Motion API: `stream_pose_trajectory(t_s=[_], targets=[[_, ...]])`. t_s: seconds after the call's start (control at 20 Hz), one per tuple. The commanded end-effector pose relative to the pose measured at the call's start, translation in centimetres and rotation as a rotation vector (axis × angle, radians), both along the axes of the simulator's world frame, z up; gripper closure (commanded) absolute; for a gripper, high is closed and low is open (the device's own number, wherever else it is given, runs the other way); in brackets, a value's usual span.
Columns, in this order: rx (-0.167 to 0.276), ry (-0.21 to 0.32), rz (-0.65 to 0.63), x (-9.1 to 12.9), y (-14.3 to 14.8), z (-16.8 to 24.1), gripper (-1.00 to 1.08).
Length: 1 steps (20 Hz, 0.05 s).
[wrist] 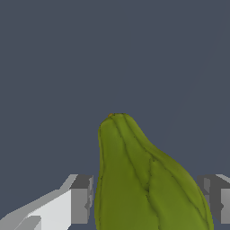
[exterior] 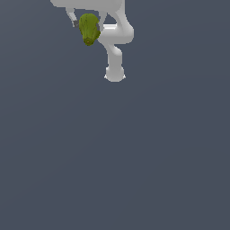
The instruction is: Pick up the object and move it to a goal position.
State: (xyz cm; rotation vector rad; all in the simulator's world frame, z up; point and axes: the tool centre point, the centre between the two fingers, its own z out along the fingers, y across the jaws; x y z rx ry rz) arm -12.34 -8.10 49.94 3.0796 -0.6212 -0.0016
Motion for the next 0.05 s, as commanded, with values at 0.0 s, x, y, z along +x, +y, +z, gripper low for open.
stream_pose_trajectory(t_s=[0.0], targets=[[0.0,-0.001,0.0,-0.06,-0.02,0.31,1.08]])
